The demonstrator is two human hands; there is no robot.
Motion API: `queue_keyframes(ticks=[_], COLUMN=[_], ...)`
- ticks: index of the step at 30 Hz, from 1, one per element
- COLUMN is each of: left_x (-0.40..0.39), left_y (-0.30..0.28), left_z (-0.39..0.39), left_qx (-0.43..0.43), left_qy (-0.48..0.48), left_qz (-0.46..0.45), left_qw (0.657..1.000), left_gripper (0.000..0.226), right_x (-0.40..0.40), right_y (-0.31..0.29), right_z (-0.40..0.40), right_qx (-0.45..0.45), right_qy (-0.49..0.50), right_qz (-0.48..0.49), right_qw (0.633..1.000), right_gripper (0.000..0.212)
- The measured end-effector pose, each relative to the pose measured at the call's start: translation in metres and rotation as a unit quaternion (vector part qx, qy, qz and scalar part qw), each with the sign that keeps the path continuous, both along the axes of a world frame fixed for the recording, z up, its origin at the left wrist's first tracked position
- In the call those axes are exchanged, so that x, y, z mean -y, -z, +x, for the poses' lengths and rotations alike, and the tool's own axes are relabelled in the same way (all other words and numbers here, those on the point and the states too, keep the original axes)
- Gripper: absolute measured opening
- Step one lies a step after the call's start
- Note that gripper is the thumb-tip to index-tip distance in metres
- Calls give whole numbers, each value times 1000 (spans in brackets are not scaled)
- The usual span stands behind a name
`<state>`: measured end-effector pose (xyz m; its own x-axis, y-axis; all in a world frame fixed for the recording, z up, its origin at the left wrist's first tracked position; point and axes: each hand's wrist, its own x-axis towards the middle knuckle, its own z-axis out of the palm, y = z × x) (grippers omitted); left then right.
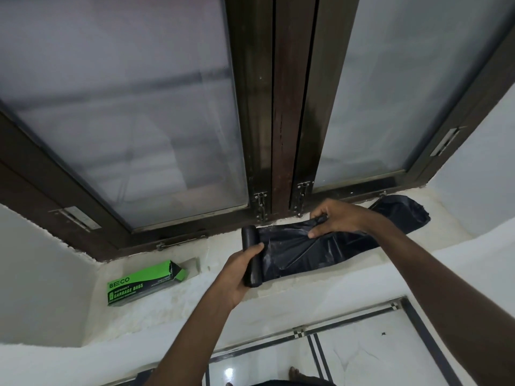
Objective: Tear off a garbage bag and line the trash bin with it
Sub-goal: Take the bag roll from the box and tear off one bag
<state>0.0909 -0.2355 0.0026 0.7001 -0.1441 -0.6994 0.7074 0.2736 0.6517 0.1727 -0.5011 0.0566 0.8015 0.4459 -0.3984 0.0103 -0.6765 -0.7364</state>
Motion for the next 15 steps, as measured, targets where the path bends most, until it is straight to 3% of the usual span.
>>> queue_keyframes(ticks=[4,8,12,15], left_x=[-1,2,4,4], left_y=[1,1,-3,-7], left_z=[0,-2,-3,-4], left_qx=[-3,12,29,49], left_qy=[-11,-7,21,44], left_qz=[-3,-11,-8,4], left_qw=[1000,1000,999,998], left_gripper=[35,34,33,30], right_x=[9,-3,-34,-53], right_y=[-1,8,14,19], right_z=[3,3,-9,-14], right_qx=[16,53,72,35], right_qy=[6,-29,-15,-3], right_qz=[-26,-95,-4,46], right_qw=[1000,994,997,998], right_gripper=[10,28,31,36])
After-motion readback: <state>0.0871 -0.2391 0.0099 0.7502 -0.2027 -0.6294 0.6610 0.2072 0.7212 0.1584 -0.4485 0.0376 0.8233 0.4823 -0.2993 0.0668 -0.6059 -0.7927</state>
